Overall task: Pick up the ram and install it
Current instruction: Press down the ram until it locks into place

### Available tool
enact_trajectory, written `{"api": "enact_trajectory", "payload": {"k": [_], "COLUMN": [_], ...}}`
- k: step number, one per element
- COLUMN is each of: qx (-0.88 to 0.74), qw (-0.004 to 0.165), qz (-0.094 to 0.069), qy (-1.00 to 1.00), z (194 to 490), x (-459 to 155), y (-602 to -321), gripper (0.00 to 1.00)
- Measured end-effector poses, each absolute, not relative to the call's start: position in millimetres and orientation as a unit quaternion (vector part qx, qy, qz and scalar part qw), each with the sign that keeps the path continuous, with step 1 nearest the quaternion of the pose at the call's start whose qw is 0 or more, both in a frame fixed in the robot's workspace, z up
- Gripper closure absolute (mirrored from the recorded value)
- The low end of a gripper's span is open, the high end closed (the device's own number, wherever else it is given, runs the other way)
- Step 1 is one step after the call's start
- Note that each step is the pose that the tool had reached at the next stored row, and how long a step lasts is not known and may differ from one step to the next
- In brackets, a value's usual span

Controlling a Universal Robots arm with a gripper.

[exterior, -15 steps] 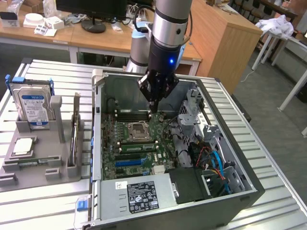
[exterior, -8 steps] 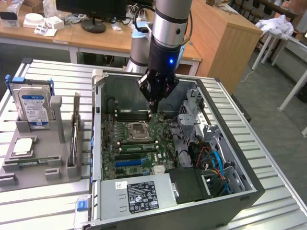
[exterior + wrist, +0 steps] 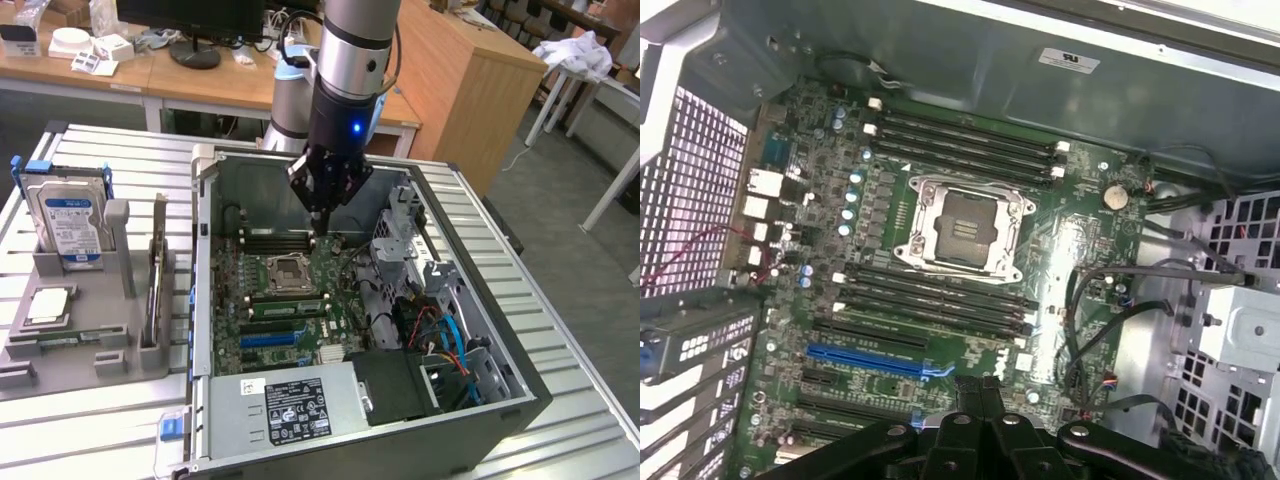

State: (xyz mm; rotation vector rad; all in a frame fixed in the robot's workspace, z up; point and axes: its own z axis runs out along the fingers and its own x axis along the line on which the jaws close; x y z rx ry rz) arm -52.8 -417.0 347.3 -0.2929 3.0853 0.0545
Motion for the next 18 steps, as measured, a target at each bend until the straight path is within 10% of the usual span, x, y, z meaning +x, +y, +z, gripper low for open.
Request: {"api": "enact_trajectory", "payload": {"k": [18], "qx": [-0.015], "qw": [-0.001], "qz": [0.019], "qy": [1.0], "z": [347.2], "x": [-52.8], "y": [-417.0], "gripper": [0.89]}}
